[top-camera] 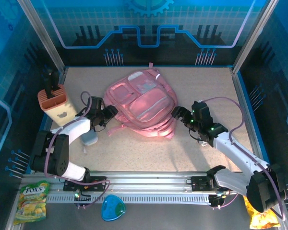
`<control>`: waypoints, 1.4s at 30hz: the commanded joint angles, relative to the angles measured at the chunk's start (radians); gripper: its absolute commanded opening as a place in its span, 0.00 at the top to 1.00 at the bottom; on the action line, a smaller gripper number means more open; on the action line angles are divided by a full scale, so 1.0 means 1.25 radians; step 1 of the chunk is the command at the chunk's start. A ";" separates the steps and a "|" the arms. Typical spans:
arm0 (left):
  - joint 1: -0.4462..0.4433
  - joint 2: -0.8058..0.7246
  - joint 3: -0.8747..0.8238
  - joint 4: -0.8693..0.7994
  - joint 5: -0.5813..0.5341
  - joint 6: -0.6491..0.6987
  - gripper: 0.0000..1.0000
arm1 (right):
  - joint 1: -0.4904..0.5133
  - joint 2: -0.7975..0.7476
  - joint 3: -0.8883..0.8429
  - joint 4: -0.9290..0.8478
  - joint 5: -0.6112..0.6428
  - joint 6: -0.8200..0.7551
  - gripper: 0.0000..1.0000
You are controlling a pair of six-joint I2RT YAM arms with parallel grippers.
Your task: Pack the student bag
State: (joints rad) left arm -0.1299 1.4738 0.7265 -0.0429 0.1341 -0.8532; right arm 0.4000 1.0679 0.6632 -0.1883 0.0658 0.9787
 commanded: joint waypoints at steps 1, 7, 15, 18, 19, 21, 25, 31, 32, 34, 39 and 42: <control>0.003 0.042 -0.007 0.109 0.049 -0.061 0.41 | 0.016 0.009 0.025 0.025 -0.012 0.007 0.05; 0.004 0.114 0.008 0.166 0.065 -0.099 0.48 | 0.021 0.025 0.033 0.032 -0.023 0.006 0.06; 0.000 0.147 -0.008 0.183 0.060 -0.109 0.56 | 0.063 0.115 0.011 0.099 -0.052 0.036 0.09; -0.001 0.156 -0.007 0.192 0.070 -0.109 0.64 | 0.075 0.155 0.013 0.118 -0.059 0.037 0.11; -0.001 0.156 -0.005 0.192 0.071 -0.109 0.67 | 0.077 0.166 0.015 0.122 -0.059 0.038 0.11; -0.002 0.152 -0.004 0.192 0.072 -0.108 0.74 | 0.081 0.194 0.016 0.131 -0.060 0.043 0.12; -0.007 0.123 0.001 0.188 0.079 -0.088 0.93 | 0.081 0.253 0.025 0.138 -0.068 0.043 0.14; -0.025 0.053 0.028 0.141 0.099 -0.052 1.00 | 0.057 0.353 0.079 0.145 -0.109 -0.005 0.26; -0.028 0.045 0.033 0.138 0.107 -0.049 1.00 | 0.050 0.371 0.092 0.138 -0.113 -0.015 0.29; -0.039 0.030 0.046 0.124 0.124 -0.041 1.00 | 0.023 0.412 0.125 0.127 -0.127 -0.040 0.37; -0.072 0.028 0.081 0.099 0.170 -0.025 1.00 | -0.049 0.482 0.215 0.091 -0.137 -0.121 0.44; -0.089 0.040 0.092 0.097 0.186 -0.022 1.00 | -0.071 0.484 0.254 0.043 -0.128 -0.168 0.42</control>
State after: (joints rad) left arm -0.1970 1.5433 0.7891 0.0753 0.2268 -0.9169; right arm 0.3271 1.6665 0.9241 -0.0967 -0.0715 0.8608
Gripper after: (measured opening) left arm 0.066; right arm 0.572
